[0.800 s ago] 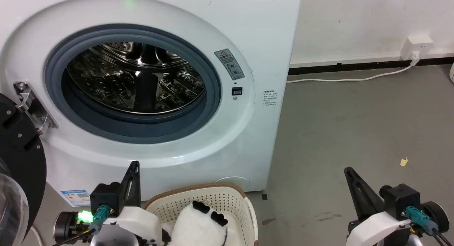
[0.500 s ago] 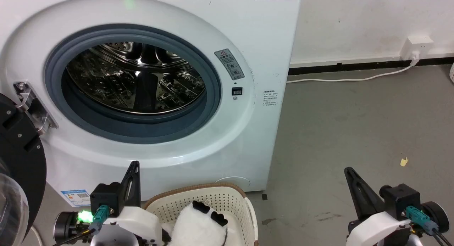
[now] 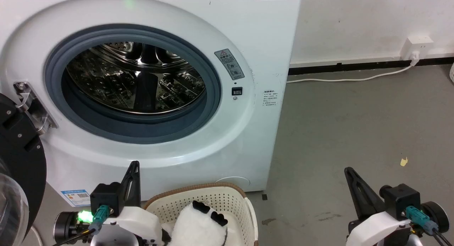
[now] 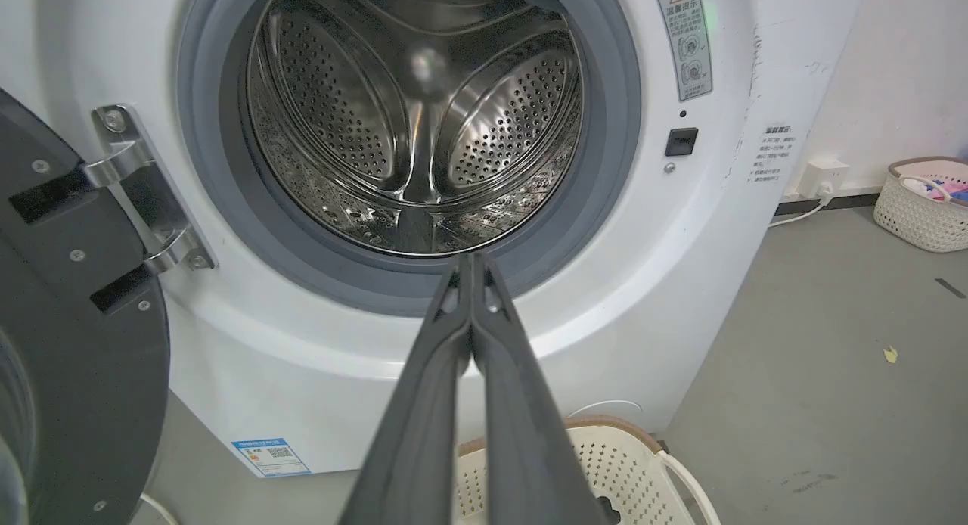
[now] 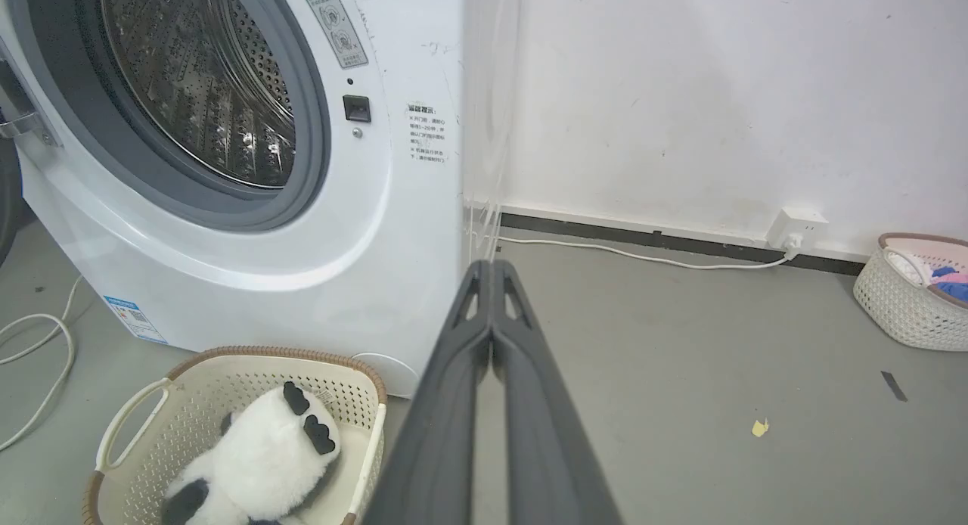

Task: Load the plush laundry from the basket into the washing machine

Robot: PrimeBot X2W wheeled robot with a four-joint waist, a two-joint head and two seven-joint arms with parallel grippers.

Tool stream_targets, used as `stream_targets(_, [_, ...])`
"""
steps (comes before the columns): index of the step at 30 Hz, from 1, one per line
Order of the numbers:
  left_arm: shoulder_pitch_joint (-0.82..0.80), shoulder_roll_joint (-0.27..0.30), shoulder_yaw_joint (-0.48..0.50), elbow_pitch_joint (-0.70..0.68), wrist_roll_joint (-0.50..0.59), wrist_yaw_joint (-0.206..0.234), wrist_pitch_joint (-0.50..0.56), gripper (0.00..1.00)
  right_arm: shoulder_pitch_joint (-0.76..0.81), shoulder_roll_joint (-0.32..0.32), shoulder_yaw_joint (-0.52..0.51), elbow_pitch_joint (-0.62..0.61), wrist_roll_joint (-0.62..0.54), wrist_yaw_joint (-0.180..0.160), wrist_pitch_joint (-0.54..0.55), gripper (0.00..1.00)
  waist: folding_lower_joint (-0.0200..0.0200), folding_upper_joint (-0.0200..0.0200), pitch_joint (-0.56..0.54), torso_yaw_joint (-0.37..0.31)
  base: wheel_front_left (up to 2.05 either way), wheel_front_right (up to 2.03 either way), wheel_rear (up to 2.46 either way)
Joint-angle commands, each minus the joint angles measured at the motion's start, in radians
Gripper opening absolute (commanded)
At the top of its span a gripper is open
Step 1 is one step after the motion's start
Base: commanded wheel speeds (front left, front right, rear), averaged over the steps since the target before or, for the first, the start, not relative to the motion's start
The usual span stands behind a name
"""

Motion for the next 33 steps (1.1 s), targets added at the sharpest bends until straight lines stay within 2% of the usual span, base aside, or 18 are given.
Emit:
stream_targets(1, [0.018,0.0,0.0,-0.005,0.002,-0.006,0.0,0.0,-0.012,0.003,-0.001,-0.004,-0.007,-0.001,0.001,0.0,0.0,0.0,0.0,0.0,0.0,0.0,0.0])
stream_targets(25, [0.018,0.0,0.0,-0.005,0.002,-0.006,0.0,0.0,-0.012,0.003,-0.001,-0.004,-0.007,-0.001,0.001,0.0,0.0,0.0,0.0,0.0,0.0,0.0,0.0])
stream_targets(26, [0.0,0.0,-0.001,0.0,0.0,0.0,0.0,1.0,0.0,0.0,0.0,0.0,0.0,0.0,0.0,1.0,0.0,0.0,0.0,0.0,0.0,0.0,0.0])
stream_targets(33, [-0.001,0.0,-0.011,0.005,-0.008,0.004,-0.007,1.0,0.005,0.0,-0.001,0.005,0.015,0.0,-0.007,1.0,0.0,0.0,0.0,0.0,0.0,0.0,0.0])
